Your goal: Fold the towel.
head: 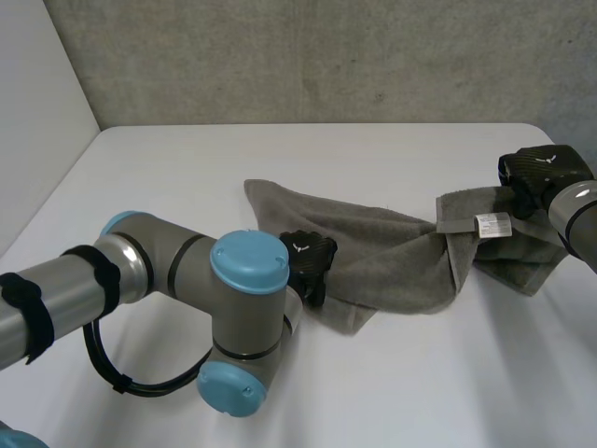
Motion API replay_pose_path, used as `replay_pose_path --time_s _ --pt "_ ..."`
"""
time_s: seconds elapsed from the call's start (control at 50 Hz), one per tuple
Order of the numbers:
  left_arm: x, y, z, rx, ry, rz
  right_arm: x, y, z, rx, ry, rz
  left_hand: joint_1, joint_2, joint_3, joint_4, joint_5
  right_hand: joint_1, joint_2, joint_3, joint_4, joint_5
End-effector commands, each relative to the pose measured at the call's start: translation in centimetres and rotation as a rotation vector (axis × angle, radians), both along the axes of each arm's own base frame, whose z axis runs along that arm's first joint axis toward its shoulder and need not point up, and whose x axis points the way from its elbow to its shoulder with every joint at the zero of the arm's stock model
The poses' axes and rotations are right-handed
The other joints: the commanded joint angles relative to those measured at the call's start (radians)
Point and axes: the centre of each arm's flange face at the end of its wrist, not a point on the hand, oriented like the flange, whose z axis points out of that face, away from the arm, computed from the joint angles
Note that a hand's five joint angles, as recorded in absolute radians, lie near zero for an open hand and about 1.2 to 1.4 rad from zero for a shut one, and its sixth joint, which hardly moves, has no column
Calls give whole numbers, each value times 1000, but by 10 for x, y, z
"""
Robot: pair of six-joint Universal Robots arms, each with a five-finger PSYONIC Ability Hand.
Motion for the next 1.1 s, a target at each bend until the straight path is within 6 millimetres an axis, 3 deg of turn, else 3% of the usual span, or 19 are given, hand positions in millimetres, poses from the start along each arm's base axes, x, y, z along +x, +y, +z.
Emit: replay_pose_path --time_s 0.02,0.1,0.12,0.14,0.16,0.18,0.26,0.32,0.38,0.46,0.5,0.54,0.56,0.6,0.66,0.7,0.8,0.94,1.1 --pt "3 0 46 -59 64 12 -1 1 8 -21 -1 -6 -45 -79 -97 -99 -243 70 91 68 62 64" --pt "23 2 109 -114 128 46 -2 18 58 -136 -17 -3 -45 -79 -97 -99 -243 70 91 68 62 64" --pt "23 2 109 -114 128 46 -2 18 59 -136 -17 -3 -45 -79 -97 -99 -243 70 91 68 62 64" --pt "34 2 133 -141 153 61 -2 29 79 -175 -25 11 -45 -79 -97 -99 -243 70 91 68 62 64" --pt "35 2 133 -141 154 61 -1 42 100 -212 -36 40 -45 -79 -97 -99 -243 70 91 68 62 64" --pt "46 1 156 -177 181 75 -1 42 100 -212 -36 40 -45 -79 -97 -99 -243 70 91 68 62 64" --pt "71 15 230 -315 292 83 1 81 158 -345 -100 123 -45 -79 -97 -99 -243 70 91 68 62 64" --pt "76 21 247 -349 323 63 1 100 181 -390 -165 153 -45 -79 -97 -99 -243 70 91 68 62 64" --pt "90 18 270 -409 356 13 2 105 179 -358 -188 172 -45 -79 -97 -99 -243 70 91 68 62 64" --pt "95 5 263 -393 331 -8 5 103 167 -312 -191 194 -45 -79 -97 -99 -243 70 91 68 62 64" --pt "94 0 252 -362 310 -23 7 93 143 -231 -188 194 -45 -79 -97 -99 -243 70 91 68 62 64" --pt "88 -15 211 -259 245 -31 10 86 129 -184 -186 198 -45 -79 -97 -99 -243 70 91 68 62 64" --pt "88 -15 211 -258 245 -31 10 86 129 -183 -186 198 -45 -79 -97 -99 -243 70 91 68 62 64" --pt "83 -31 165 -153 168 -16 13 71 99 -92 -177 192 -45 -79 -97 -99 -243 70 91 68 62 64" --pt "84 -41 141 -105 125 -2 14 54 71 -28 -166 176 -45 -79 -97 -99 -243 70 91 68 62 64" --pt "85 -56 98 -30 41 12 15 47 58 0 -161 170 -45 -79 -97 -99 -243 70 91 68 62 64" --pt "86 -68 58 10 -54 14 19 36 27 64 -123 161 -80 -113 -131 -134 -278 70 91 68 62 64" --pt "87 -72 60 -5 -63 18 20 30 10 83 -66 127 -753 -786 -804 -806 -950 70 91 68 62 64" --pt "94 -57 114 -110 -8 63 19 28 8 59 -67 124 -1190 -1223 -1241 -1243 -1388 42 63 40 34 36"
